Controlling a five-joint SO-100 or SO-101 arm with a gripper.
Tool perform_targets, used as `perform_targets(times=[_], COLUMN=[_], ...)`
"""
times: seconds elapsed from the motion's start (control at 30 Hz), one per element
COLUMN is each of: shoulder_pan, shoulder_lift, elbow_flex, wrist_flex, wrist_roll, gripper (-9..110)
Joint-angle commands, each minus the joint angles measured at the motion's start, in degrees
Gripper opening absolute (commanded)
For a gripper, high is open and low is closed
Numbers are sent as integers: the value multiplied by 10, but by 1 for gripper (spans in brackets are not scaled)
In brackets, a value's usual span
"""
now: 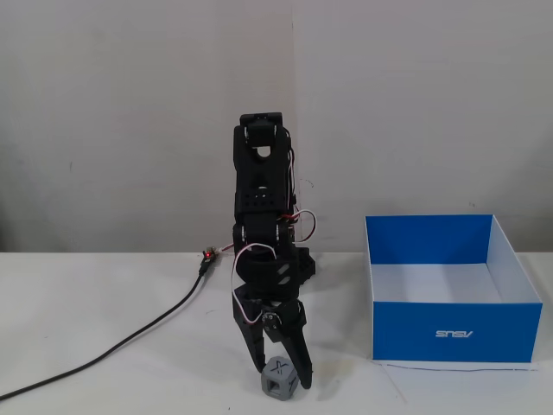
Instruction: Pick the gray block and keep it in the box.
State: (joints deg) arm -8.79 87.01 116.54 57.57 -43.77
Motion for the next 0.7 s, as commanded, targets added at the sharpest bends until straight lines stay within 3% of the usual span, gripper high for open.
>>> perform_targets(times=[0.0, 0.27, 0.53, 0.67], shoulder_pan=[8, 11, 9, 8], shoulder_lift=[-1, -38, -47, -47], elbow_flex=[-40, -64, -76, -79], wrist_flex=[-4, -5, -1, 4], wrist_roll=[-5, -5, -4, -4], gripper=[29, 26, 3, 1])
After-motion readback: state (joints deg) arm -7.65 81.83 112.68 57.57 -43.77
